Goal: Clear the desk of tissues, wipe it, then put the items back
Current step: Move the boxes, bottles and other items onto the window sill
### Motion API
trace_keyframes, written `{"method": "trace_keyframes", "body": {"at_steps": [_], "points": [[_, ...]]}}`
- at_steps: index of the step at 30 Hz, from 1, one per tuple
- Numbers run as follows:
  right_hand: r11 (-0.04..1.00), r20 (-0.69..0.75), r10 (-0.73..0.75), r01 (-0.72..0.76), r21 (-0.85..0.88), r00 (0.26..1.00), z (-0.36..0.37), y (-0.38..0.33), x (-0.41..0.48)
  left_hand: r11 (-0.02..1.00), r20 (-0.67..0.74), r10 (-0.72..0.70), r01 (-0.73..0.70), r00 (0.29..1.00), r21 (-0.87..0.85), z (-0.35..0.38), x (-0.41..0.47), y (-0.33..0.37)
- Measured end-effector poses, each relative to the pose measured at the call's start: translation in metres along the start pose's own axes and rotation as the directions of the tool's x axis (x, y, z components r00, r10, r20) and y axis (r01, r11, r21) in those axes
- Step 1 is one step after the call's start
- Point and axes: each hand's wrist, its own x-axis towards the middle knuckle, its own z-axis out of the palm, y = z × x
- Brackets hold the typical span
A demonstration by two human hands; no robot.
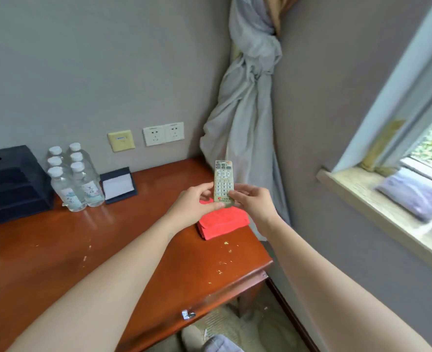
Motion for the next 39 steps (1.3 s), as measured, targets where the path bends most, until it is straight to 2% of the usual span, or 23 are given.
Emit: {"method": "trace_keyframes", "body": {"at_steps": [5, 10, 16, 21, 25, 31, 39], "points": [[0.999, -0.199, -0.035, 0.042, 0.031, 0.979, -0.089, 0.0, -0.056, 0.986, 0.164, 0.164, -0.162, 0.973, -0.023, 0.069, 0.005, 0.068], [0.997, -0.381, -0.059, 0.074, 0.026, 0.923, -0.172, 0.0, -0.112, 0.963, 0.338, 0.265, -0.264, 0.903, -0.051, 0.146, 0.016, 0.127], [0.999, -0.59, -0.032, 0.05, 0.014, 0.807, -0.265, 0.009, -0.173, 0.914, 0.505, 0.359, -0.404, 0.785, -0.021, 0.241, 0.024, 0.195], [0.998, -0.696, 0.042, 0.0, 0.06, 0.716, -0.334, 0.017, -0.215, 0.874, 0.616, 0.423, -0.48, 0.665, -0.082, 0.313, 0.02, 0.25], [0.995, -0.742, 0.099, -0.043, 0.094, 0.663, -0.383, 0.03, -0.228, 0.865, 0.67, 0.431, -0.487, 0.604, -0.117, 0.362, 0.028, 0.28], [0.991, -0.724, 0.136, -0.095, 0.097, 0.676, -0.436, 0.041, -0.215, 0.855, 0.704, 0.401, -0.516, 0.587, -0.057, 0.409, 0.052, 0.303], [0.977, -0.687, 0.2, -0.199, 0.081, 0.698, -0.467, 0.063, -0.173, 0.865, 0.687, 0.334, -0.5, 0.645, 0.049, 0.435, 0.082, 0.298]]}}
